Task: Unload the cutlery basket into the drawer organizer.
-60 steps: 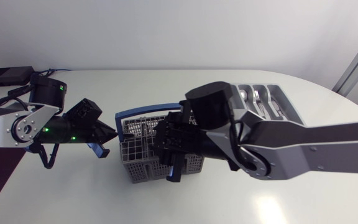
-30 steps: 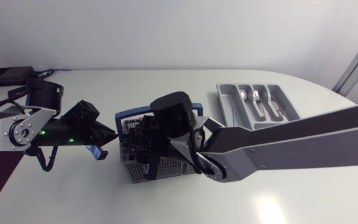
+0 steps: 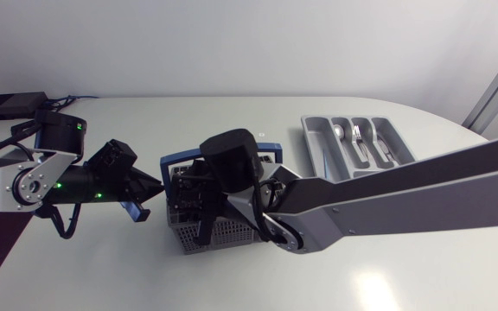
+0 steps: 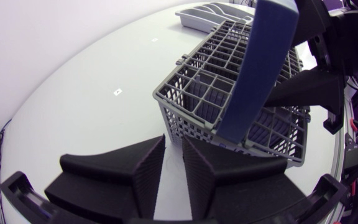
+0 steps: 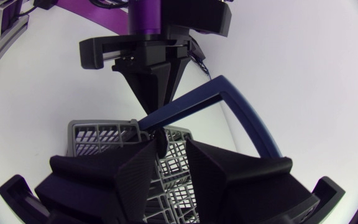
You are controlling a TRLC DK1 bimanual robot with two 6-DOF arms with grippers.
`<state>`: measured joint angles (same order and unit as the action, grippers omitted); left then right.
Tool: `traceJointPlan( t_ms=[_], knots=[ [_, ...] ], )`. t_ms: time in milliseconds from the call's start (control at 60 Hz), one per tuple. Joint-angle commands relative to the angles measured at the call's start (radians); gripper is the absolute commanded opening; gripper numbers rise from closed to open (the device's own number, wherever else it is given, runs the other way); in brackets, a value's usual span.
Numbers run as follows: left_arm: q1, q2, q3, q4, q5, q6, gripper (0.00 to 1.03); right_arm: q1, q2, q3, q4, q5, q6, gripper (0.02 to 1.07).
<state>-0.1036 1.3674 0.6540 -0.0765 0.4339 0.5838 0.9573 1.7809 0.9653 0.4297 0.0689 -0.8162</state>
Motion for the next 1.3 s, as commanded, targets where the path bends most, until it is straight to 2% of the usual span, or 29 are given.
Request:
traceJointPlan(
  t_ms=[0, 67, 233, 333, 583, 750, 867, 1183, 1283],
  knots=[
    [0.012, -0.013, -0.022, 0.004, 0.014, -0.006, 0.23, 0.012, 0.031, 0.023, 0.011, 0.011, -0.015, 0.32],
    [0.012, -0.014, -0.024, 0.004, 0.017, -0.006, 0.23, 0.014, 0.034, 0.023, 0.007, 0.011, -0.015, 0.29],
    [0.012, -0.021, -0.025, 0.004, 0.020, -0.007, 0.23, 0.020, 0.043, 0.023, 0.004, 0.011, -0.014, 0.29],
    [0.012, -0.025, -0.028, 0.004, 0.020, -0.009, 0.23, 0.024, 0.057, 0.027, 0.004, 0.011, -0.014, 0.22],
    [0.013, -0.030, -0.031, 0.003, 0.022, -0.009, 0.23, 0.028, 0.068, 0.038, 0.000, 0.012, -0.009, 0.17],
    [0.018, -0.033, -0.028, 0.003, 0.029, -0.009, 0.23, 0.026, 0.068, 0.038, -0.016, 0.022, -0.012, 0.08],
    [0.016, -0.033, -0.025, 0.003, 0.031, -0.010, 0.23, 0.026, 0.061, 0.033, -0.016, 0.028, -0.009, 0.08],
    [0.019, -0.050, -0.030, 0.003, 0.039, -0.012, 0.46, 0.028, 0.020, -0.007, 0.014, 0.042, -0.008, 0.08],
    [0.021, -0.053, -0.033, 0.003, 0.039, -0.010, 0.56, 0.029, 0.008, -0.031, 0.046, 0.058, -0.012, 0.08]
  ],
)
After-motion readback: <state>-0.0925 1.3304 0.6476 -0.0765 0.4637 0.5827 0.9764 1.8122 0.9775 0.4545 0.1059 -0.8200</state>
